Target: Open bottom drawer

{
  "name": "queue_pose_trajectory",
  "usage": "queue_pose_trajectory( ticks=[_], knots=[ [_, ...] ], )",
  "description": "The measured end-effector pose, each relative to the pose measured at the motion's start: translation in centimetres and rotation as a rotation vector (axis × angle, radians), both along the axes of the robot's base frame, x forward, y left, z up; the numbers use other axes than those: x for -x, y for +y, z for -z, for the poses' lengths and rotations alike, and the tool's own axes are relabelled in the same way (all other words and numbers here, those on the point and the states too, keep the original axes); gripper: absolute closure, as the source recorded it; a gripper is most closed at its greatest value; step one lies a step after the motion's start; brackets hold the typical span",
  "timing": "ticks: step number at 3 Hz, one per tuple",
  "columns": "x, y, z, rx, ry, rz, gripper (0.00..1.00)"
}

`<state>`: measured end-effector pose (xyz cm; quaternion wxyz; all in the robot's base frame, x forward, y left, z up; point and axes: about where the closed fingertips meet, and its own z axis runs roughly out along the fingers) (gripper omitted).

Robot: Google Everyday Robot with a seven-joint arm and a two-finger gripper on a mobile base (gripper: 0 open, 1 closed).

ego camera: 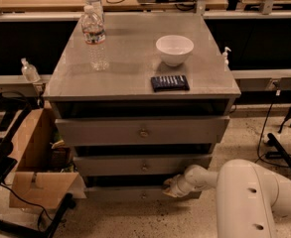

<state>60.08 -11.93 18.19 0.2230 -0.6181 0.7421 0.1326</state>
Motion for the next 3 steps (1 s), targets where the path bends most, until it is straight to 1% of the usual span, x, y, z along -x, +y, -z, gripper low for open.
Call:
queue_pose_trajectory(
  ticks=[1, 3],
  knots=[
    [0.0, 0.0, -0.53, 0.0, 0.0, 0.0, 1.0],
    [0.0, 0.0, -0.53, 0.0, 0.0, 0.0, 1.0]
  ],
)
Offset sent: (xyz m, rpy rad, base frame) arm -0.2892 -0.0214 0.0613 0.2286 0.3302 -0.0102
